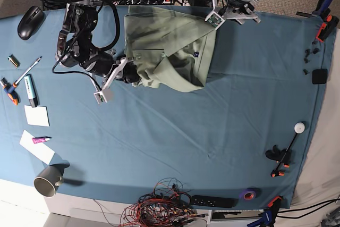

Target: Fold the T-shirt properly

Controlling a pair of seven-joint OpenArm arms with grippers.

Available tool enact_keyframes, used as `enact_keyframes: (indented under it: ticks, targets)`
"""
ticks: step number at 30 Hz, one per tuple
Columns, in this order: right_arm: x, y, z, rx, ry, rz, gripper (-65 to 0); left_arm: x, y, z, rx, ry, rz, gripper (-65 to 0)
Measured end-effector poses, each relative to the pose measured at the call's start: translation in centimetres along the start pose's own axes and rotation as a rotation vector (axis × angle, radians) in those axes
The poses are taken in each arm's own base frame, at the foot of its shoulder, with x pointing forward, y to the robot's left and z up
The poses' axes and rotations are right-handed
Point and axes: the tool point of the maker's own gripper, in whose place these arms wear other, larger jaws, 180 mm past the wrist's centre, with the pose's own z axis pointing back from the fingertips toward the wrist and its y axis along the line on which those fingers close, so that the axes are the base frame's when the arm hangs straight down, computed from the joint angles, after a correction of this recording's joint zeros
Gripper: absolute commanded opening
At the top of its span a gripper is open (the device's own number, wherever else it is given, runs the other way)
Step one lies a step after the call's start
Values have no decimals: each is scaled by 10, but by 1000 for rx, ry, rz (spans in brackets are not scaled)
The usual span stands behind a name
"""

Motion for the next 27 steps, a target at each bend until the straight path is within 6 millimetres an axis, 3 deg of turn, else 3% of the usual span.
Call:
enact_keyframes:
  ticks: [9, 16, 21, 25, 27]
  targets:
    - [2, -1, 0, -7, -10, 3, -650, 29, -15, -2, -67, -109, 73, -296]
    - [2, -1, 0, -6, -10, 2, -650, 25, 18, -12, 19, -92, 159, -296]
    - [2, -1, 0, -6, -10, 2, -650, 17, 28, -16, -6, -86, 228, -296]
    - [2, -1, 0, -6, -10, 2, -650, 24, 18, -21, -94, -123, 264, -296]
    - [2, -1, 0, -6, -10, 2, -650, 30, 3, -24, -172, -147, 284, -296]
